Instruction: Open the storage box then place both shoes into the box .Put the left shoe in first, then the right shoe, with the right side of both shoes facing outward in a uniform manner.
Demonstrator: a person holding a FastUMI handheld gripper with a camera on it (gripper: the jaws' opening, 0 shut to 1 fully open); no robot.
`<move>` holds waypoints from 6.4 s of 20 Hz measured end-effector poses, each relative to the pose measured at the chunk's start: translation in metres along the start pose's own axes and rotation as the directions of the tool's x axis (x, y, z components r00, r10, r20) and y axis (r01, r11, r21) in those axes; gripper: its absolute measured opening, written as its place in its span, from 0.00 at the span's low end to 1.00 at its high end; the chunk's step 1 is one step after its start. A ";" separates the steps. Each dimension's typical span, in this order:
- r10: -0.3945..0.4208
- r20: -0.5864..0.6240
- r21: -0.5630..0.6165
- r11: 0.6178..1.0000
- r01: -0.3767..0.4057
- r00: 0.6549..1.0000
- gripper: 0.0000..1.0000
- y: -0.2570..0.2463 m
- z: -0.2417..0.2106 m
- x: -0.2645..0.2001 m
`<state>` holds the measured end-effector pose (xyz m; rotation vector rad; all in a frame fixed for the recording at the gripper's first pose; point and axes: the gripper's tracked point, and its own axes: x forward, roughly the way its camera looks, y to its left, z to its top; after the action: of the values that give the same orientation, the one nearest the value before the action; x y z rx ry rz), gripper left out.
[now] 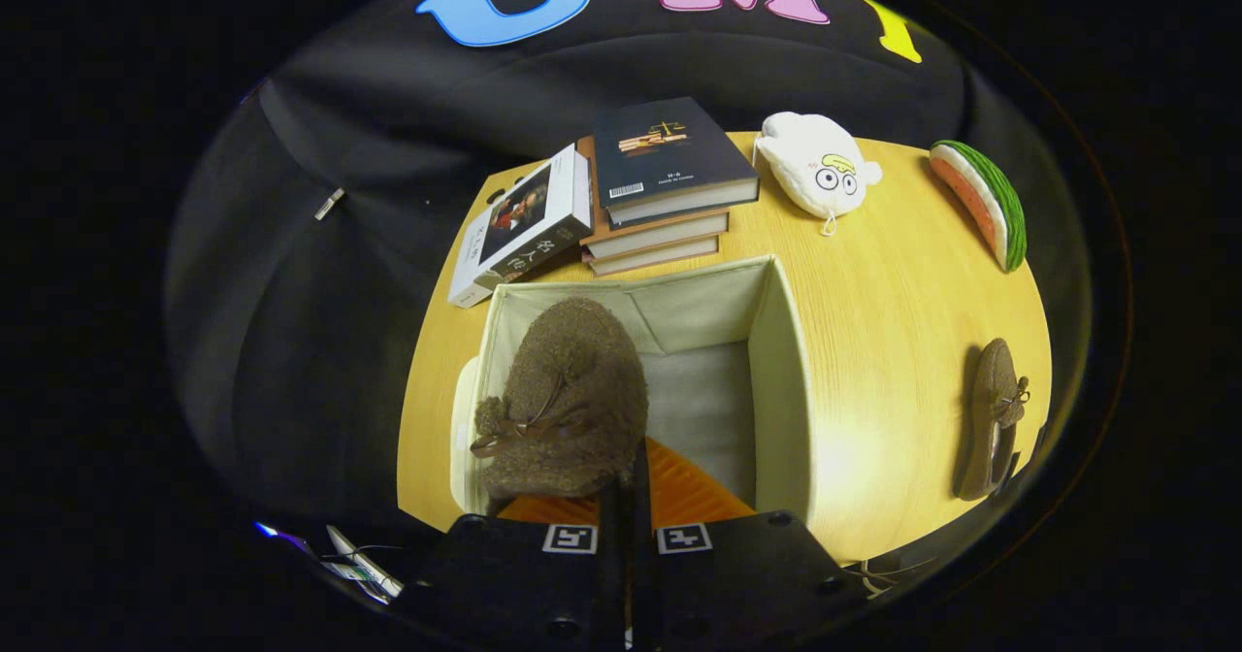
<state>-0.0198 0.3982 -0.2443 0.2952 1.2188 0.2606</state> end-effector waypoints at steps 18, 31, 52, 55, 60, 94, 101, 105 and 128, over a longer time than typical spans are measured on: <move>0.174 -0.172 -0.038 0.982 -0.183 0.970 0.95 0.037 -0.029 0.028; 0.280 0.067 -0.143 0.953 -0.269 0.958 0.99 0.028 0.020 -0.049; -0.242 0.508 -0.231 0.887 0.401 0.827 0.97 -0.370 0.033 -0.187; -0.306 0.386 -0.221 0.885 0.409 0.870 0.93 -0.413 -0.019 -0.149; -0.335 0.188 -0.178 0.913 0.367 0.923 0.75 -0.460 -0.070 -0.093; -0.033 0.359 0.025 0.999 0.026 0.933 0.07 -0.238 0.074 -0.146; 0.076 0.263 0.009 0.997 -0.081 0.962 0.07 -0.122 0.063 -0.121; 0.047 0.203 -0.002 0.999 -0.048 0.978 0.07 -0.093 0.046 -0.096; 0.012 0.200 -0.088 0.996 0.006 0.980 0.97 -0.065 0.016 -0.057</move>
<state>-0.0204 0.3165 -0.2129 0.2402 1.0050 0.2798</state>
